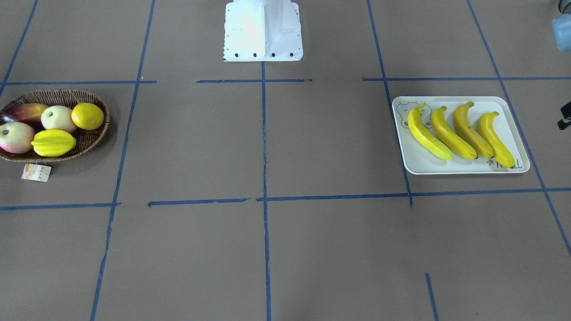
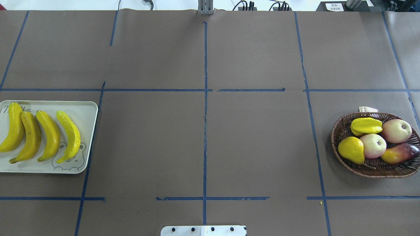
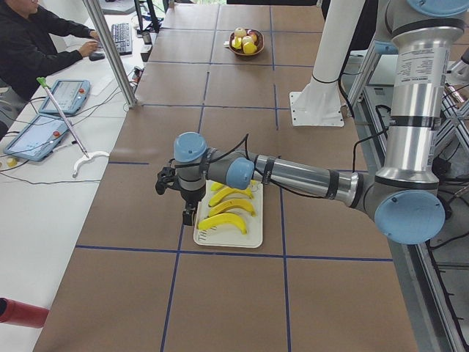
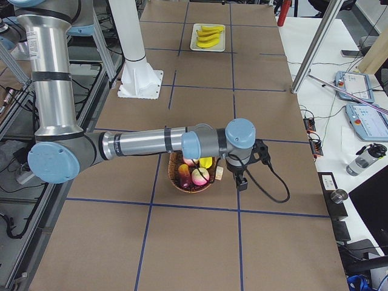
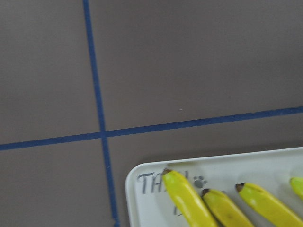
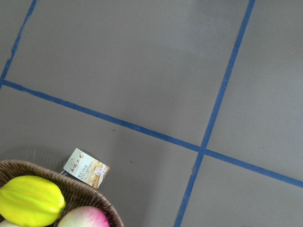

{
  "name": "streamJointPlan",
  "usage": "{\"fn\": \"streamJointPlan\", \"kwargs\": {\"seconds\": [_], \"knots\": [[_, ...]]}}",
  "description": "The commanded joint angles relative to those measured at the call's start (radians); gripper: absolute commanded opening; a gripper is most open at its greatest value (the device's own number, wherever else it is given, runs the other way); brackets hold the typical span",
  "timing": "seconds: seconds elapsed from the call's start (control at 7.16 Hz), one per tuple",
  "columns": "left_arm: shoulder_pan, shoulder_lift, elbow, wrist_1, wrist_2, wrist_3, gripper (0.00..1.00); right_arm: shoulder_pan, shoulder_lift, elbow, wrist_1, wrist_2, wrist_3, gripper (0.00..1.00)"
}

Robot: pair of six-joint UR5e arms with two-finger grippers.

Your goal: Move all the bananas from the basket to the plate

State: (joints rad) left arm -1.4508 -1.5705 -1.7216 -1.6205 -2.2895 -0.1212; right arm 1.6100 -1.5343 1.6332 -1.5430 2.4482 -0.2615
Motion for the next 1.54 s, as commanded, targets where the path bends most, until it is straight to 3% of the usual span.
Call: {"fn": "streamJointPlan", "kwargs": {"seconds": [0.0,0.42,1.12,1.4], "knots": [[-0.051,0.053,0.06,0.018,-0.071,0.046,0.99,0.041,-0.043,-0.013,0.014,0.011,-0.038,1.0],[-0.112,0.049,0.105,0.019,-0.076,0.086,1.0,0.039,-0.032,-0.084,0.015,0.008,0.025,1.0],[-0.134,0.063,0.108,0.017,-0.105,0.109,1.0,0.041,-0.061,-0.104,0.014,0.002,0.025,1.0],[-0.134,0.064,0.105,0.017,-0.105,0.109,1.0,0.041,-0.058,-0.112,0.014,-0.041,0.068,1.0]]}}
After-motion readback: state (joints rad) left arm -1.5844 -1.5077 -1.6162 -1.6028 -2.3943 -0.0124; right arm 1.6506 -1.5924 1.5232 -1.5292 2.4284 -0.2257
